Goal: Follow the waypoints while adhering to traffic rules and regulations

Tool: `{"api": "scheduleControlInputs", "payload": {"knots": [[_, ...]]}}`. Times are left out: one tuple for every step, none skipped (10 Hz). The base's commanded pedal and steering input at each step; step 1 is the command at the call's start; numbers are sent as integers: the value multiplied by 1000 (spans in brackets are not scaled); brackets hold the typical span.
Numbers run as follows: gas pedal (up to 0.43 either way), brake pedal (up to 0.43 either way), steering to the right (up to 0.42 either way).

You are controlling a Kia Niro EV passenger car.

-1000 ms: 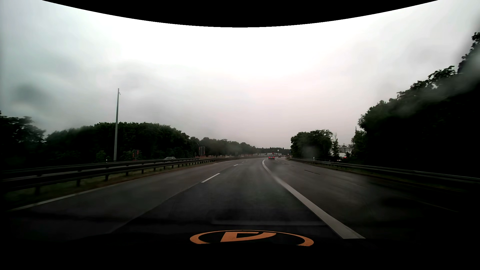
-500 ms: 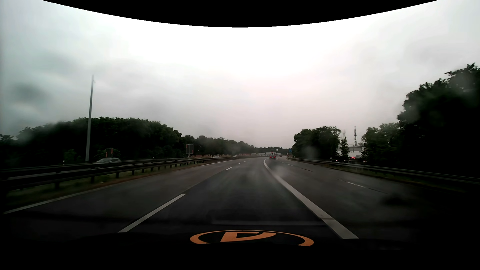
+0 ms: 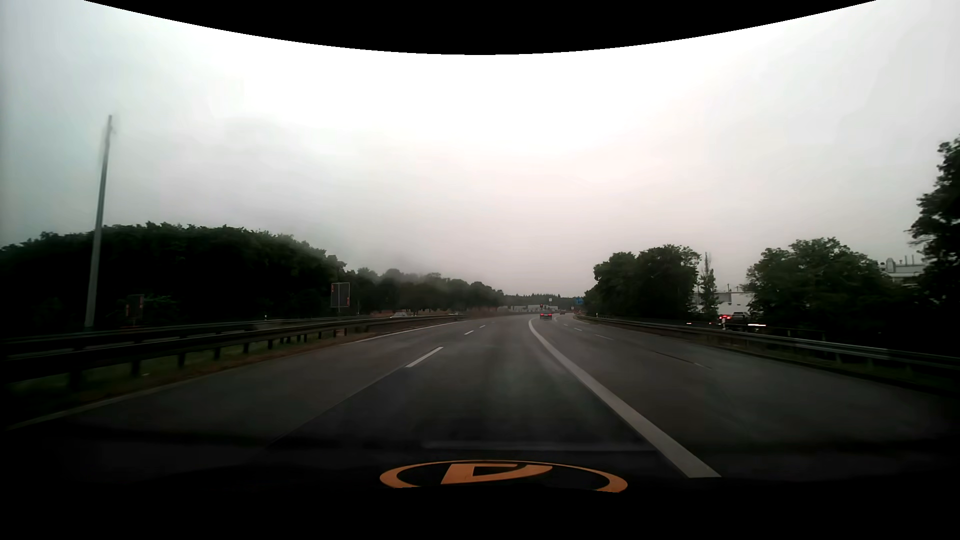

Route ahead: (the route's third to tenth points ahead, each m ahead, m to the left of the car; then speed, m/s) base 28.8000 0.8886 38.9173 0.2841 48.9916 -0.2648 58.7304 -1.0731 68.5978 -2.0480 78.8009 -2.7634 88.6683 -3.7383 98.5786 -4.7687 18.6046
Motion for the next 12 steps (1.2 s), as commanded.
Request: {"api": "scheduleControlInputs", "payload": {"knots": [[138, 0, 8], [138, 0, 8], [138, 0, 8], [138, 0, 8], [138, 0, 8], [138, 0, 8], [138, 0, 8], [138, 0, 8], [138, 0, 8], [150, 0, 8], [150, 0, 8], [150, 0, 8]]}}
